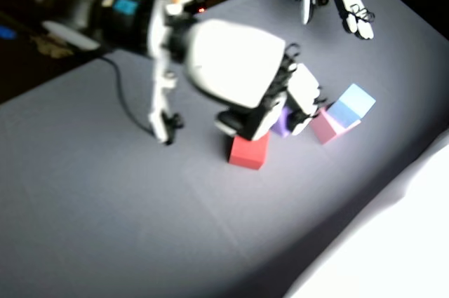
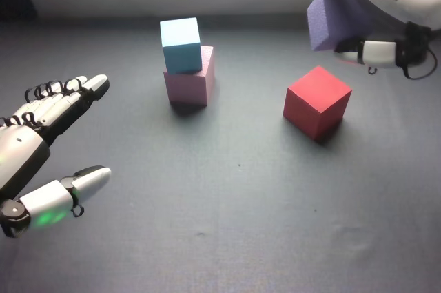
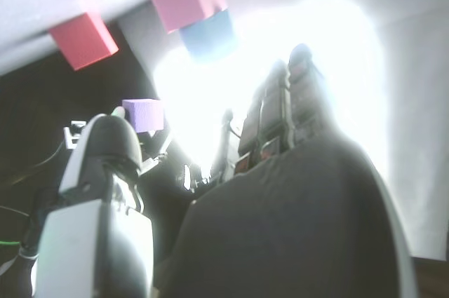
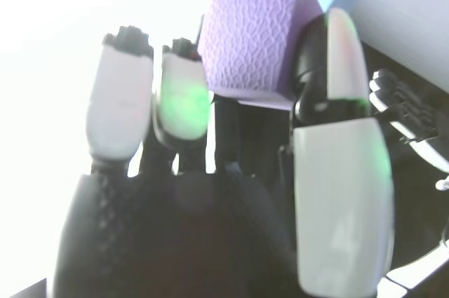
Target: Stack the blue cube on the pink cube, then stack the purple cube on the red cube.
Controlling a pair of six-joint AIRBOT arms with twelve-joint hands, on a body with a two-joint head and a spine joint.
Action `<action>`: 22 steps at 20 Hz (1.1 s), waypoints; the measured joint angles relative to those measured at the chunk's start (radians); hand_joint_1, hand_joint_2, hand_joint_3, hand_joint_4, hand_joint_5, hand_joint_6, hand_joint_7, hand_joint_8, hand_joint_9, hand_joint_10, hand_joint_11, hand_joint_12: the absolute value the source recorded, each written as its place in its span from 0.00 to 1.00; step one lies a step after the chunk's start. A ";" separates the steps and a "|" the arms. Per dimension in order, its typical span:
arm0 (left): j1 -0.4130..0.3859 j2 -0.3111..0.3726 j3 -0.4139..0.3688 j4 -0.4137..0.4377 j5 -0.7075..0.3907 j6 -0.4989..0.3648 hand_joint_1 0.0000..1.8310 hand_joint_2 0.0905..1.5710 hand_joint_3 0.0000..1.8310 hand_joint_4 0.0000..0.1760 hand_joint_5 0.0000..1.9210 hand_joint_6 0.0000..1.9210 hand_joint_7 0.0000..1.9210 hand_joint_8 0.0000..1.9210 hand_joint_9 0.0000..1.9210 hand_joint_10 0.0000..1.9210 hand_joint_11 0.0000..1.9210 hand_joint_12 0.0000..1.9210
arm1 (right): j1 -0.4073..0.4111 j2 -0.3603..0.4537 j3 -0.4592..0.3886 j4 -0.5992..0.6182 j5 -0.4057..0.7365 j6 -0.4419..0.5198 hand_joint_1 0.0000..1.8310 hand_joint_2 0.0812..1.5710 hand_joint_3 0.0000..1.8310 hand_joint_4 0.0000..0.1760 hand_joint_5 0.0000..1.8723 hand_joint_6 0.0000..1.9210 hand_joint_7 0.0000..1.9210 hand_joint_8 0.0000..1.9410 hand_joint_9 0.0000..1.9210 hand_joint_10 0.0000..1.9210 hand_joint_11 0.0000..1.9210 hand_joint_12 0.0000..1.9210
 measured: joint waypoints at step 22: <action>0.012 0.000 -0.003 -0.015 -0.001 0.000 0.33 0.82 0.00 0.90 0.00 0.00 0.00 0.00 0.00 0.00 0.00 0.00 | -0.049 -0.130 0.167 0.107 -0.172 0.002 0.59 0.79 0.00 0.00 0.38 0.72 0.48 1.00 0.59 1.00 0.65 1.00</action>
